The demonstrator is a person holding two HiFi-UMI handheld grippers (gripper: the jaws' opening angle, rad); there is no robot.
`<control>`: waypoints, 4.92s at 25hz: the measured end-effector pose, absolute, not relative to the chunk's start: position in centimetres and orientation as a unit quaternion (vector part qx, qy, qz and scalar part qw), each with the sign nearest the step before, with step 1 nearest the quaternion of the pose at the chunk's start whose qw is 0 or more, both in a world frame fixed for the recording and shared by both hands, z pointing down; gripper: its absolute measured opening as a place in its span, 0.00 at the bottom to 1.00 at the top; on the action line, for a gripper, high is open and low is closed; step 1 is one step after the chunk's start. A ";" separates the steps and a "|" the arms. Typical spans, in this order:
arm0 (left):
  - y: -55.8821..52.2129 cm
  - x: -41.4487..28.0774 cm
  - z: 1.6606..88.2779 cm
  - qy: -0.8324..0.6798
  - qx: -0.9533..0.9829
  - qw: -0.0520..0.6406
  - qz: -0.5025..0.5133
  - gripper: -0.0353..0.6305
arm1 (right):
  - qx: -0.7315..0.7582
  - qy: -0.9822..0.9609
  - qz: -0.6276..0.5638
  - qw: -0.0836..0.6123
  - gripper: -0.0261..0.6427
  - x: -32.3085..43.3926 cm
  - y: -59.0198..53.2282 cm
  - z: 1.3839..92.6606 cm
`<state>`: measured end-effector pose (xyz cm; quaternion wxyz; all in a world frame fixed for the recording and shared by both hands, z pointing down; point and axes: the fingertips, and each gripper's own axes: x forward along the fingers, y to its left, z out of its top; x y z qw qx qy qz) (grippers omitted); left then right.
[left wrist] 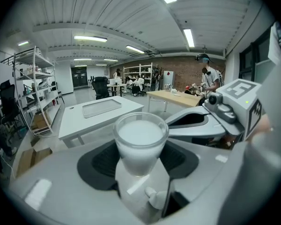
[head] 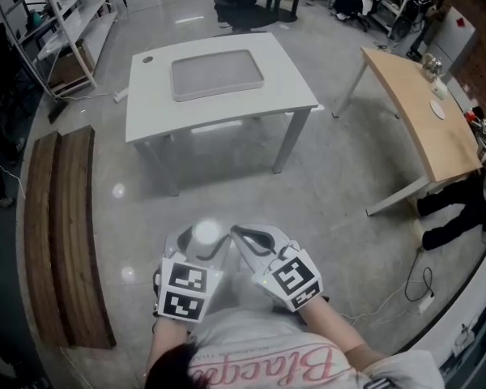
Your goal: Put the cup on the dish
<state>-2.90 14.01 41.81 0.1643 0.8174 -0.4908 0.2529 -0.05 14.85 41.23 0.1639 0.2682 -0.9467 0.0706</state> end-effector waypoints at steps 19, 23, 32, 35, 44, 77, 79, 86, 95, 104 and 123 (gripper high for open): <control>3.2 -1.7 40.8 -0.525 0.799 0.158 0.245 0.44 | 0.225 -0.956 0.029 0.187 0.04 1.4 4.2 40.6; 2.5 -1.5 40.9 -0.531 0.796 0.158 0.244 0.44 | 0.221 -0.956 0.027 0.190 0.04 1.9 3.7 41.1; 1.9 -1.7 41.1 -0.527 0.798 0.160 0.245 0.44 | 0.232 -0.953 0.034 0.190 0.04 2.0 2.8 41.4; 1.4 -2.0 41.2 -0.524 0.800 0.160 0.244 0.44 | 0.242 -0.951 0.036 0.188 0.04 1.9 2.1 41.2; -2.4 -1.6 41.9 -0.510 0.809 0.160 0.245 0.44 | 0.262 -0.946 0.046 0.184 0.04 2.5 -0.7 41.7; -24.9 -7.2 43.6 -0.493 0.820 0.156 0.247 0.44 | 0.298 -0.930 0.085 0.195 0.04 -2.9 -21.9 42.7; -26.3 -7.6 44.0 -0.494 0.819 0.145 0.253 0.44 | 0.295 -0.930 0.089 0.201 0.04 -3.4 -22.9 43.0; -31.0 -8.7 45.9 -0.501 0.816 0.142 0.251 0.44 | 0.299 -0.927 0.083 0.212 0.04 -5.1 -26.8 43.3; -36.6 -8.4 49.6 -0.504 0.820 0.135 0.234 0.44 | 0.303 -0.919 0.100 0.231 0.04 -5.0 -29.6 45.0; -39.7 -7.5 52.1 -0.506 0.821 0.136 0.228 0.44 | 0.295 -0.916 0.120 0.245 0.04 -5.2 -30.3 46.0; -41.4 -7.3 55.8 -0.497 0.815 0.166 0.248 0.44 | 0.321 -0.901 0.144 0.252 0.04 -3.4 -30.5 46.6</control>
